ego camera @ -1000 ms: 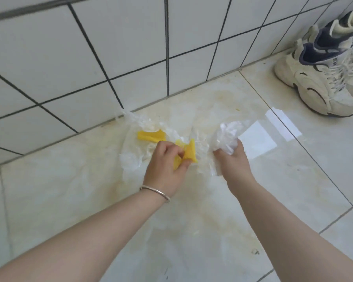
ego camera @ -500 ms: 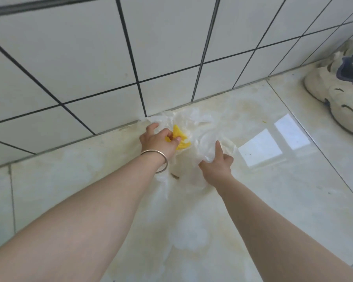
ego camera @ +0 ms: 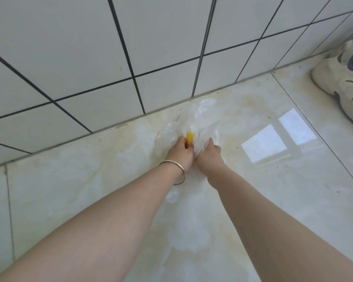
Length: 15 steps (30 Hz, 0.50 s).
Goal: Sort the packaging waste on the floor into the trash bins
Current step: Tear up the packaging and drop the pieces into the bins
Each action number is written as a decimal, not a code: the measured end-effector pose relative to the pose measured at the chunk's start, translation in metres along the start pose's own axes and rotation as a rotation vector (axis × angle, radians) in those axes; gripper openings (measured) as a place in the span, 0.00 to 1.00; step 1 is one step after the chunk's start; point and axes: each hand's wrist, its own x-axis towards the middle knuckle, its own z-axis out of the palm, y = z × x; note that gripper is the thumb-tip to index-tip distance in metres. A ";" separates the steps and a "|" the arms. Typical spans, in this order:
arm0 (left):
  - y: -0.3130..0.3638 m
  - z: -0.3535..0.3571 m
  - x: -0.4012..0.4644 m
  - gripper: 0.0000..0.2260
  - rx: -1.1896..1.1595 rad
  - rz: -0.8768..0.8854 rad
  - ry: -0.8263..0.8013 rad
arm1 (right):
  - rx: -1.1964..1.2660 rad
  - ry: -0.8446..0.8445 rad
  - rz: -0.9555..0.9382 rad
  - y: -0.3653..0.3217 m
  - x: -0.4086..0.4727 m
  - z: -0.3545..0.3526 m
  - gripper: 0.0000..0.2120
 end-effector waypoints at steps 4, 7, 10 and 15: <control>-0.007 0.003 -0.003 0.11 -0.139 -0.030 0.019 | 0.034 -0.018 -0.004 0.004 -0.005 0.003 0.21; -0.010 0.002 -0.007 0.27 -0.160 -0.040 0.023 | 0.044 -0.020 -0.009 0.008 -0.011 0.006 0.23; -0.017 0.001 -0.002 0.34 -0.060 -0.099 -0.022 | 0.050 -0.041 -0.038 0.012 -0.020 0.008 0.20; -0.010 -0.003 -0.007 0.18 0.140 -0.108 -0.016 | 0.115 -0.083 -0.034 0.013 -0.026 0.012 0.16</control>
